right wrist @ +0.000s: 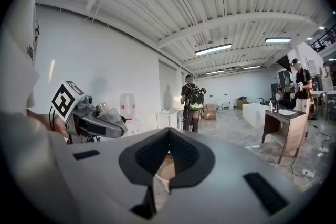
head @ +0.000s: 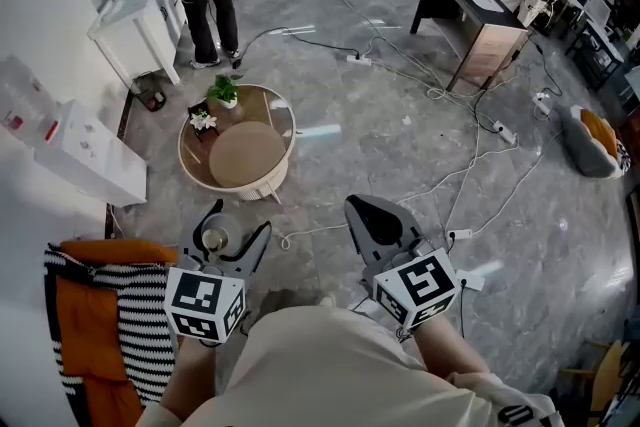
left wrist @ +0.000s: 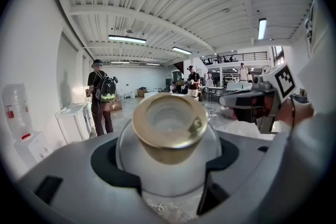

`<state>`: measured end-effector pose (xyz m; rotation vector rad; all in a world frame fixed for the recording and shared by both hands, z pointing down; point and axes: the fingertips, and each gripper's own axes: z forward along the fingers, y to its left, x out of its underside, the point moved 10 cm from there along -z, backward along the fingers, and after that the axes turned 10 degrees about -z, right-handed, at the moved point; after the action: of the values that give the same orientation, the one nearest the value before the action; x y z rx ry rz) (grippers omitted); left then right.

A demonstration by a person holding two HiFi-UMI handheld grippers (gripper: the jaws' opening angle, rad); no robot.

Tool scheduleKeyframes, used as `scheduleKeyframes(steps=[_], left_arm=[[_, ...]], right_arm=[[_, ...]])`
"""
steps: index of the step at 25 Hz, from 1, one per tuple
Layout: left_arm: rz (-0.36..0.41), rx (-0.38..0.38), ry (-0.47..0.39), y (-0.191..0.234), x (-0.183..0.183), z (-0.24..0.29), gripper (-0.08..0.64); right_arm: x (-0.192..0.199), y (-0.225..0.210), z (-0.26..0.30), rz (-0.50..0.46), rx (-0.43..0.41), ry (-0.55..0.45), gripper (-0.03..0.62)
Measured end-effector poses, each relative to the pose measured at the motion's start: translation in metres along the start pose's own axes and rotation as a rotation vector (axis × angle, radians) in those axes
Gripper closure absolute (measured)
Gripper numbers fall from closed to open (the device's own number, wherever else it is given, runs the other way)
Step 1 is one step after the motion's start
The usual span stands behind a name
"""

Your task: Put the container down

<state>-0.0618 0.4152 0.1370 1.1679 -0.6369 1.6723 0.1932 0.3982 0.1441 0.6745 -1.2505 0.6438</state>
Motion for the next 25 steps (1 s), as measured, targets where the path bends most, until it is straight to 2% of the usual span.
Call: scheduleKeyframes(steps=[12,19,25], left_arm=[[0.026,0.004,-0.003,-0.011,0.003,0.016,0.225],[0.025,0.024,0.0,0.004,0.004,0.047,0.225],[0.001,0.032,0.011,0.034,-0.002,0.087,0.225]], right_arm=[[0.011,-0.014,-0.005,-0.023,0.008,-0.002,0.595],[0.026,-0.028,0.019,-0.018,0.017,0.027,0.595],[0.032,-0.05,0.063,-0.023,0.016,0.06,0.595]])
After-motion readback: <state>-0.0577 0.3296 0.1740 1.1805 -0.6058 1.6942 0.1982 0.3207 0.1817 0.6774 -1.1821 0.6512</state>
